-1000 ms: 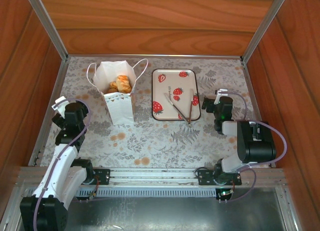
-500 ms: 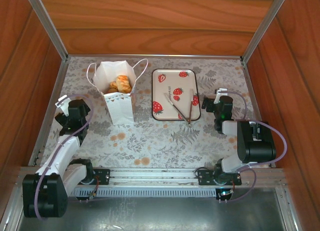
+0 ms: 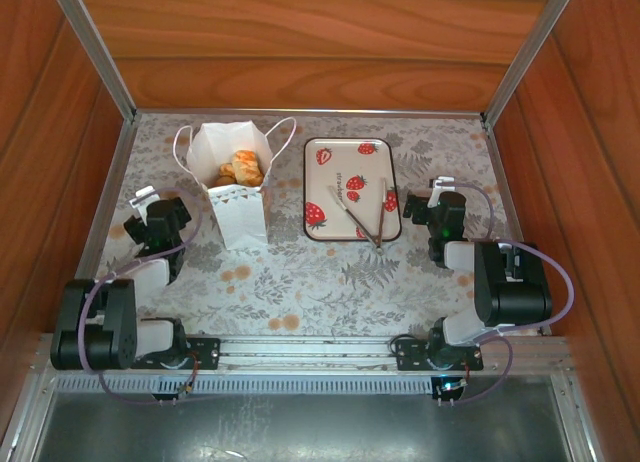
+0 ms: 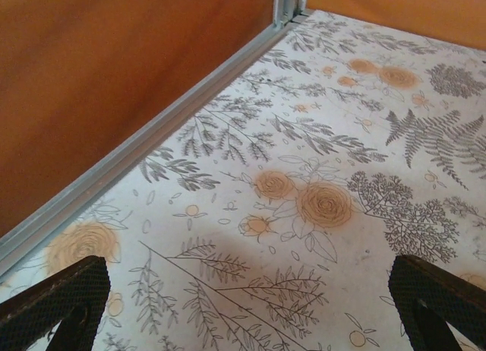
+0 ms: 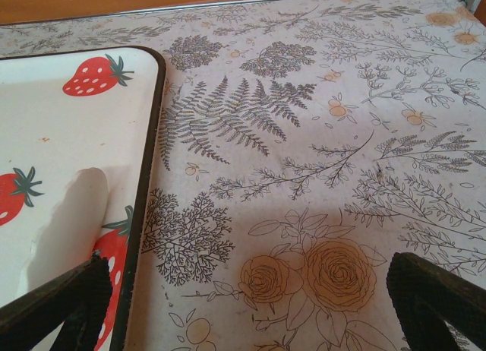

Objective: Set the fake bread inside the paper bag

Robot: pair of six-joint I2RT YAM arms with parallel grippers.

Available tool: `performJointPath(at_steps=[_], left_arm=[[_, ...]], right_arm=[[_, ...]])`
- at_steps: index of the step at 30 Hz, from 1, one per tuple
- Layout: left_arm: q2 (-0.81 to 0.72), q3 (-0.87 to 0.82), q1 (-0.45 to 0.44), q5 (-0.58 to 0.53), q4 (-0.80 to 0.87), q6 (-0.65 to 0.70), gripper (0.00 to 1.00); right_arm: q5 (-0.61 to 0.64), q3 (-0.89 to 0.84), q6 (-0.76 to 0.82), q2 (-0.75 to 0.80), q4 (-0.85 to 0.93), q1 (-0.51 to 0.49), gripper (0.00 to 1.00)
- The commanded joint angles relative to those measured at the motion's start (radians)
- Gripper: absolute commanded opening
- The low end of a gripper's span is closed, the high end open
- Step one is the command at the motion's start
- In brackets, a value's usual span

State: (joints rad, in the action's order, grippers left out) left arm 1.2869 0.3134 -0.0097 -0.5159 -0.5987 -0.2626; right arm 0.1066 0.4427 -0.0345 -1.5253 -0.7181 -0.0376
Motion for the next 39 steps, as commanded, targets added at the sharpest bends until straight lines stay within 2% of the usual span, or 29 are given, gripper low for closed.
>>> performJointPath(at_steps=[1,4,8,11,13,20,23,27,39], left_arm=[[0.008,-0.023,0.013,0.027,-0.146,0.04,1.0],[0.005,-0.058,0.026,0.02,-0.203,0.025,1.0],[0.143,-0.099,0.074,0.046,-0.445,0.008,1.0],[0.116,-0.103,0.075,0.122,-0.417,0.032,1.0],[0.111,-0.112,0.075,0.135,-0.424,0.031,1.0],[0.183,-0.065,0.073,0.291,-0.427,0.11,1.0],[0.304,-0.013,0.042,0.308,-0.501,0.179,0.99],[0.276,0.059,0.021,0.302,-0.313,0.19,0.99],[0.28,0.064,0.007,0.276,-0.312,0.205,1.0]], right_arm=[[-0.003,0.021,0.013,-0.004,-0.009,0.007,1.0],[-0.004,0.021,0.014,-0.004,-0.009,0.007,1.0],[-0.003,0.021,0.015,-0.003,-0.009,0.008,1.0],[-0.003,0.021,0.015,-0.003,-0.01,0.007,1.0],[-0.003,0.021,0.014,-0.004,-0.01,0.007,1.0],[-0.002,0.021,0.016,-0.005,-0.009,0.007,1.0],[-0.001,0.021,0.015,-0.005,-0.009,0.007,1.0],[-0.001,0.021,0.015,-0.004,-0.009,0.007,1.0],[0.0,0.024,0.022,-0.004,-0.004,0.003,1.0]])
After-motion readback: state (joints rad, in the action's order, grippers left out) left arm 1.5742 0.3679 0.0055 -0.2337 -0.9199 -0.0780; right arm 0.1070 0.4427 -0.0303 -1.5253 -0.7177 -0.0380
